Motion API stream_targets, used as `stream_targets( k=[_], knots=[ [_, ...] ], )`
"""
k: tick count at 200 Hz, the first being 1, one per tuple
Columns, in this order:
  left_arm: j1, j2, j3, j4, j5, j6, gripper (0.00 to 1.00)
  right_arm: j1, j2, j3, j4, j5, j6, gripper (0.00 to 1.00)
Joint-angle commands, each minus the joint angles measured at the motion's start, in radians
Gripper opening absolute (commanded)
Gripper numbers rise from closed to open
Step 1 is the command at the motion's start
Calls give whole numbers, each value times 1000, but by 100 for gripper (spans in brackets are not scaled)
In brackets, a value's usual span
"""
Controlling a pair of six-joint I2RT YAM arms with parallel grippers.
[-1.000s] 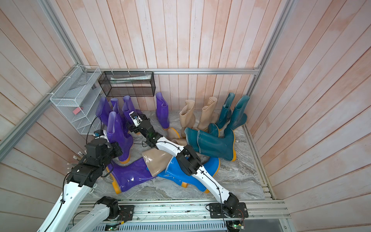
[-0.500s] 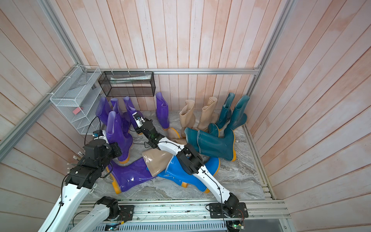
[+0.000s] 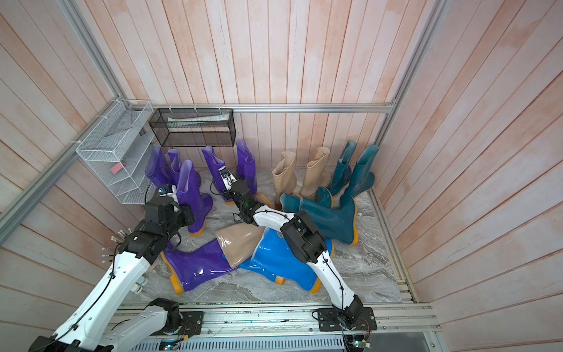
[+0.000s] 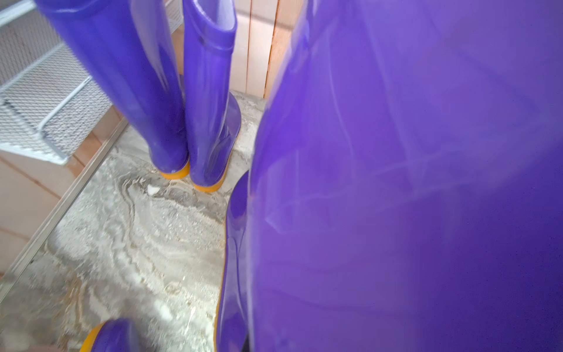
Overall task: Match and arrange rain boots in pairs
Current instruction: Move the rain boot to the center of the board.
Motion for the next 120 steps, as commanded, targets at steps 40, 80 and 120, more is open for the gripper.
stream_targets(
  k=[40, 80, 120],
  knots=[
    [4, 195, 70, 389, -208, 9, 0, 0, -85, -86, 105, 15, 55, 0],
    [22, 335, 51, 607, -216, 42, 0, -7, -56, -54, 75, -42, 112, 0],
    [65, 458, 69, 738, -159, 36, 0, -13, -31, -28, 37, -92, 151, 0]
  ],
)
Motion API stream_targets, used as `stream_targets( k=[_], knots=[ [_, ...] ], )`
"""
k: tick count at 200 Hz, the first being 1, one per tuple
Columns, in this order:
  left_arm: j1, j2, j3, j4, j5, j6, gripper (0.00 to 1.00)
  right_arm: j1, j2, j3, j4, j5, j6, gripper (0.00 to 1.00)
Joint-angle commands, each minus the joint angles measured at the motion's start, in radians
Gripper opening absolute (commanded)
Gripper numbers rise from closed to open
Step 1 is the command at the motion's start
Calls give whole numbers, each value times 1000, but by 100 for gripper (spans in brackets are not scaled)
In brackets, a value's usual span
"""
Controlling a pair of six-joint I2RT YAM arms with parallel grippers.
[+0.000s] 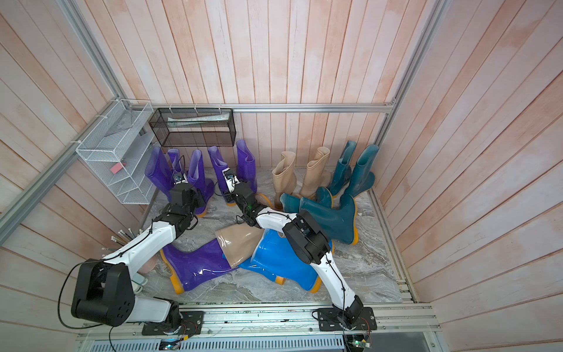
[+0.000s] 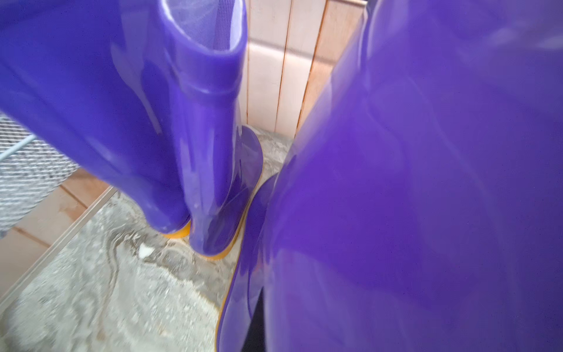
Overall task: Match and arrange rain boots in pairs
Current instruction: Move the rain boot to the center of the board.
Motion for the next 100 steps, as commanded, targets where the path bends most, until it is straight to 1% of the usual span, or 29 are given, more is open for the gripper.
stream_targets(
  k=[1, 47, 61, 77, 84, 100],
  knots=[
    [22, 32, 55, 244, -1, 17, 0, -12, 11, 46, 14, -40, 47, 0],
    [29, 136, 60, 358, -63, -5, 0, -51, 42, 76, 3, -115, 153, 0],
    [30, 159, 54, 406, -70, -22, 0, -55, 59, 106, -22, -128, 153, 0],
    [28, 190, 74, 420, -81, -57, 0, -55, 79, 143, -62, -118, 140, 0],
    [23, 198, 70, 447, -99, -63, 0, -60, 84, 149, -70, -124, 147, 0],
    [23, 216, 64, 492, -100, -90, 0, -66, 96, 168, -83, -144, 163, 0]
  ],
)
